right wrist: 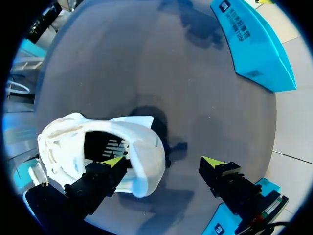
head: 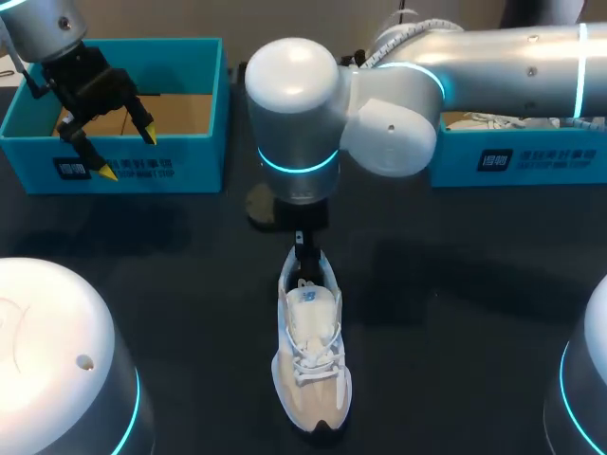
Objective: Take the shoe out of the shoebox, open the shoe tongue, remove and reinsert the insole, then place the shoe into the shoebox
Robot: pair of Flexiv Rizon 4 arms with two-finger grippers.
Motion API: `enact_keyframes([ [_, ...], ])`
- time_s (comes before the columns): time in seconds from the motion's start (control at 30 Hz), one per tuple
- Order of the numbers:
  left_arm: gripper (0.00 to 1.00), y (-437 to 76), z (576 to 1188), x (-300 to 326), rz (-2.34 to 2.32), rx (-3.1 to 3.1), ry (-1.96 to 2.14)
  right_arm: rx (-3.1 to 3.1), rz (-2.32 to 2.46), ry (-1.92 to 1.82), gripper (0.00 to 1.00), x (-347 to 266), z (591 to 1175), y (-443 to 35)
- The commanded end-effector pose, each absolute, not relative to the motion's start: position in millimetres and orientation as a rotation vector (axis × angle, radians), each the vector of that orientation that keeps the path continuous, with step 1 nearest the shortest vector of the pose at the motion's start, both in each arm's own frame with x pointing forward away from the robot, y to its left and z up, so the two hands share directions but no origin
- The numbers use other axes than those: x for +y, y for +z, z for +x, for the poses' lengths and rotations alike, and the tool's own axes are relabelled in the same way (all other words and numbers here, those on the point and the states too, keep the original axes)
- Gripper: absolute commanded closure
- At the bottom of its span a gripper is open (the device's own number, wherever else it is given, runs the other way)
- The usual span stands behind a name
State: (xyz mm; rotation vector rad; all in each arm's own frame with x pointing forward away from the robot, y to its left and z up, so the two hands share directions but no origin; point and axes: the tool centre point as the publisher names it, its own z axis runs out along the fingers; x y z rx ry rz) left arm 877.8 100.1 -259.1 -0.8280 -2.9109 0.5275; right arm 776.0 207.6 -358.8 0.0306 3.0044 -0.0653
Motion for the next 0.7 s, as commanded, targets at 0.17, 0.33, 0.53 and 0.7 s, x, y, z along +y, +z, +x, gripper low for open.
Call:
enact_keyframes([
  [0.17, 0.0, -259.2, 877.7, 100.7, -0.829, -2.911, 0.524, 3.01, 0.062, -0.062, 0.0, 211.0, 780.4, -373.7],
  [0.33, 0.0, -259.2, 877.7, 100.7, -0.829, -2.911, 0.524, 3.015, 0.071, -0.058, 0.13, 211.3, 784.1, -380.6],
  [0.53, 0.0, -259.2, 877.7, 100.7, -0.829, -2.911, 0.524, 3.019, 0.091, -0.055, 0.57, 211.1, 785.5, -384.0],
  [0.7, 0.0, -259.2, 877.7, 100.7, -0.829, -2.911, 0.524, 3.012, 0.11, -0.065, 1.0, 211.6, 783.7, -384.6],
])
